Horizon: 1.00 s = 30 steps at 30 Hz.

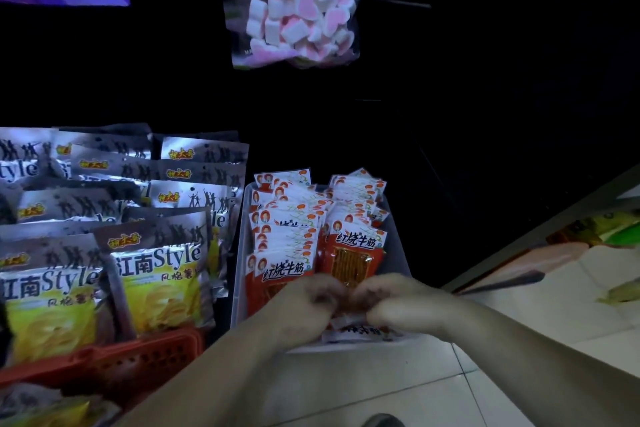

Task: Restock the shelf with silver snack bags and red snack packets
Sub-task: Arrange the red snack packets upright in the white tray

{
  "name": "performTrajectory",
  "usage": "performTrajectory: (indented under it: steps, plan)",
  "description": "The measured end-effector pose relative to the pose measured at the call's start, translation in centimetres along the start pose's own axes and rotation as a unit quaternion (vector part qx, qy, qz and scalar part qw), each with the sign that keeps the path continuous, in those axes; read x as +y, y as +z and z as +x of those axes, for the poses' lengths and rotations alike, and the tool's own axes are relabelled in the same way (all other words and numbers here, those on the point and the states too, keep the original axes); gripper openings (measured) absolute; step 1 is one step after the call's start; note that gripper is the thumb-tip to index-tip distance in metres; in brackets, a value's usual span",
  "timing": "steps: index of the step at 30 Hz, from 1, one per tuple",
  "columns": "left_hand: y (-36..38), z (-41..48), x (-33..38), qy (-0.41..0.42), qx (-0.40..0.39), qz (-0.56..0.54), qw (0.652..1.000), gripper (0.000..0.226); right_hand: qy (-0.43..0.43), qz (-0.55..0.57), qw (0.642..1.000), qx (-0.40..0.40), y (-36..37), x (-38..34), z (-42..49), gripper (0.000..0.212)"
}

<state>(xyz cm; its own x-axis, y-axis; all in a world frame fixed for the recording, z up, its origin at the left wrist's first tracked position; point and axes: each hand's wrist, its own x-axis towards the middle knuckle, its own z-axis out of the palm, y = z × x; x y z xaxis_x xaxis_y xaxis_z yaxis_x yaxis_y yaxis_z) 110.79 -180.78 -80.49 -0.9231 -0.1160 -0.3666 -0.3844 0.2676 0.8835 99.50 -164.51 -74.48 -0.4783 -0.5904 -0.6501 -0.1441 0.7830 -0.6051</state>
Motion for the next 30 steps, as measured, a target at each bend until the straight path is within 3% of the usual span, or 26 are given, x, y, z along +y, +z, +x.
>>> performTrajectory:
  steps: [2,5,8,11,14,18,22,24,27,28,30]
  plan:
    - [0.4,-0.1,-0.5,-0.014,-0.05,0.015,0.999,0.022,0.02,0.002,1.0,-0.012,-0.9,-0.8,0.1,0.029]
    - [0.9,-0.3,-0.8,-0.035,-0.085,0.003,0.996,0.043,0.0,-0.087,0.991,0.097,-2.6,-1.3,2.4,0.022]
    - [1.2,0.1,-1.2,0.016,-0.029,0.053,0.998,0.029,-0.005,-0.23,0.952,0.201,-3.7,-1.1,5.7,0.042]
    - [0.9,1.0,-2.0,0.048,0.068,0.051,0.995,0.015,0.006,-0.325,0.915,0.24,-3.1,-0.7,7.9,0.064]
    - [0.5,1.8,-2.5,0.033,0.094,0.022,0.995,0.021,-0.006,-0.36,0.888,0.286,-2.5,-0.1,9.2,0.062]
    - [0.2,2.0,-2.7,0.036,0.116,0.027,0.992,0.025,-0.065,-0.351,0.879,0.314,-3.5,0.6,9.3,0.015]
    - [0.0,1.7,-2.4,0.023,0.038,0.025,0.999,0.017,-0.111,-0.33,0.891,0.29,-4.0,0.9,7.8,0.016]
    - [0.2,1.1,-2.2,0.011,-0.04,0.057,0.997,0.023,-0.099,-0.266,0.918,0.277,-5.0,0.1,6.8,0.018]
    - [1.0,0.3,-1.9,0.038,-0.086,0.114,0.989,0.028,-0.108,-0.179,0.93,0.304,-6.4,-1.4,5.5,0.025]
    - [1.2,0.1,-1.7,0.058,-0.071,0.128,0.987,0.028,-0.112,-0.167,0.931,0.305,-6.6,-1.8,4.9,0.026]
    - [1.2,0.0,-1.2,0.096,0.047,0.125,0.986,0.021,-0.124,-0.134,0.941,0.286,-6.5,-3.0,3.2,0.03]
